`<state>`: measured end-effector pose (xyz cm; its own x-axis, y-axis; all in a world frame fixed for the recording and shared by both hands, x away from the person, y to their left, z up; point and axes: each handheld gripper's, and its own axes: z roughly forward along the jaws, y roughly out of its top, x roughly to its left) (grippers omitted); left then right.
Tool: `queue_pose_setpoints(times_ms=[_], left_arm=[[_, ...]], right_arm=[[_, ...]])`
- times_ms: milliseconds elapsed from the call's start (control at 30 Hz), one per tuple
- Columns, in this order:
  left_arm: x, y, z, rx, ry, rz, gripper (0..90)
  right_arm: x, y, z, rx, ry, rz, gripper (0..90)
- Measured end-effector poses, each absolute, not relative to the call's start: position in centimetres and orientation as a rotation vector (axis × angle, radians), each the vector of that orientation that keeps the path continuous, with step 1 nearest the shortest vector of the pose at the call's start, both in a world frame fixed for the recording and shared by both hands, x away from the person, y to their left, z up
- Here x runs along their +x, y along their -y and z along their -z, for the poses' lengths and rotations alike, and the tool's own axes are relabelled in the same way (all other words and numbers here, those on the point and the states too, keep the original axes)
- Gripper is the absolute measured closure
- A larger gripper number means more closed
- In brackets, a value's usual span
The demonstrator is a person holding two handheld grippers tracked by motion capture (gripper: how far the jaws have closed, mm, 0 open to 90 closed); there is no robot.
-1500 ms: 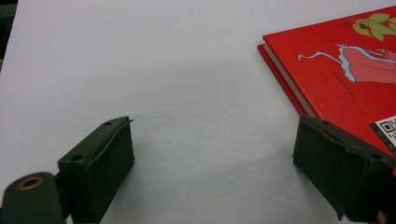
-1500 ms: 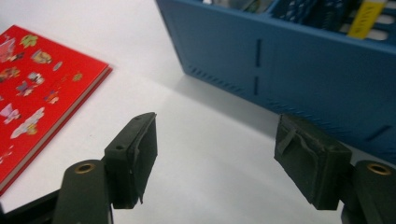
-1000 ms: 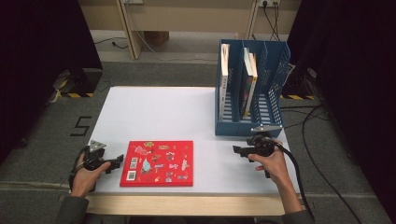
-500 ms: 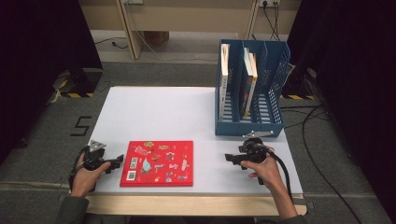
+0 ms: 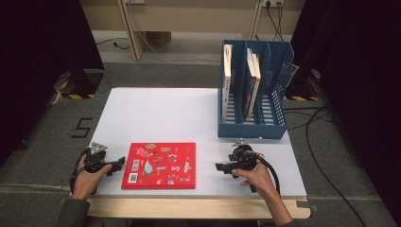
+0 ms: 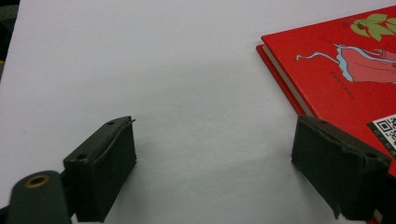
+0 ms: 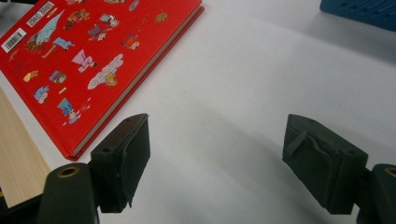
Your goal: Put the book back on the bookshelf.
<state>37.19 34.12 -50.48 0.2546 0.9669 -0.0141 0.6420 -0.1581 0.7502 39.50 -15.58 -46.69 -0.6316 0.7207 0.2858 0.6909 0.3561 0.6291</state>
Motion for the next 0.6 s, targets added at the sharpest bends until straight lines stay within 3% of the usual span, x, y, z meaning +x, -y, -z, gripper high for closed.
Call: queue_pose_setpoints(times_ms=[300, 600], left_arm=[[36.6, -34.0, 49.6, 1.833, -1.447, -0.584, 15.9], [35.8, -32.4, 49.4, 1.901, -1.401, -0.463, 18.6]], right_arm=[[39.5, 14.8, 47.0, 1.337, -2.577, -1.174, 24.2], [39.4, 13.5, 47.1, 1.32, -2.606, -1.192, 24.4]])
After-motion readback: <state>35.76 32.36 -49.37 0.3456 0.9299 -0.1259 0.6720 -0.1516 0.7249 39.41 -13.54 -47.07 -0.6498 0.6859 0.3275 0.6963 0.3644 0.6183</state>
